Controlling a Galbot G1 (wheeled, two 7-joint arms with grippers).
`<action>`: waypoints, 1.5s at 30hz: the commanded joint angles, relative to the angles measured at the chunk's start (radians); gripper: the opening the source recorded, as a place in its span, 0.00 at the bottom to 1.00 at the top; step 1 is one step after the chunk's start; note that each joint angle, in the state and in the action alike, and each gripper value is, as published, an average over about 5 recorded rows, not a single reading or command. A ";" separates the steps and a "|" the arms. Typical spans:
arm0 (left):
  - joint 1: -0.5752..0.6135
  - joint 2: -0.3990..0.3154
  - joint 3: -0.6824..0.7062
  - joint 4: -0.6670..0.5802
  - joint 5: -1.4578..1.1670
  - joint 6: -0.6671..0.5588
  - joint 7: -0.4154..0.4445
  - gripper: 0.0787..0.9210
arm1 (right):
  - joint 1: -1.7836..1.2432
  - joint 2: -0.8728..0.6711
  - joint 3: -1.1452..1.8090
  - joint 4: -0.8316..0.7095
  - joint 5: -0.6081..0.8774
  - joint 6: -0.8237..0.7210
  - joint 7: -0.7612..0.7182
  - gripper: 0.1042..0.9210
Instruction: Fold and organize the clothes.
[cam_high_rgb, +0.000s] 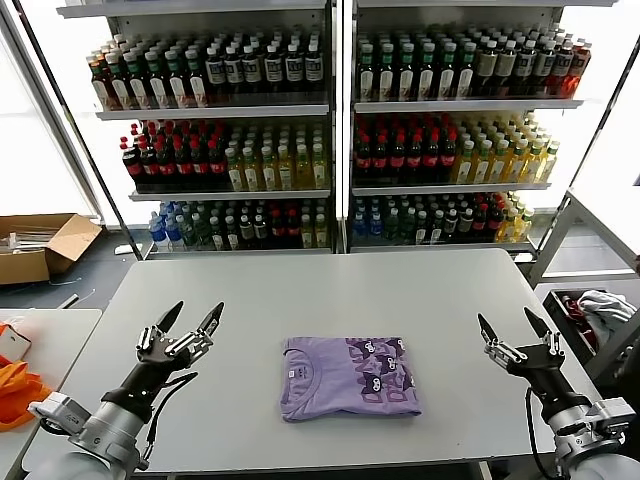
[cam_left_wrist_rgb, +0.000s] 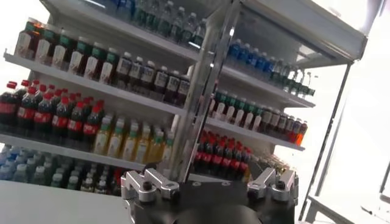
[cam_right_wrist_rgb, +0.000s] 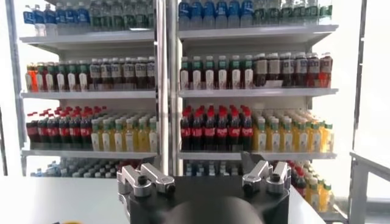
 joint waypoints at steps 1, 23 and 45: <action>0.022 -0.011 -0.054 -0.009 0.029 0.004 0.035 0.88 | -0.027 0.012 0.022 -0.011 -0.050 0.026 -0.010 0.88; 0.010 -0.036 -0.128 -0.012 0.085 0.065 0.106 0.88 | -0.025 0.015 0.045 -0.020 -0.034 0.037 -0.023 0.88; 0.049 -0.030 -0.102 -0.033 0.207 0.025 0.106 0.88 | -0.052 0.021 0.097 -0.032 -0.025 0.084 -0.105 0.88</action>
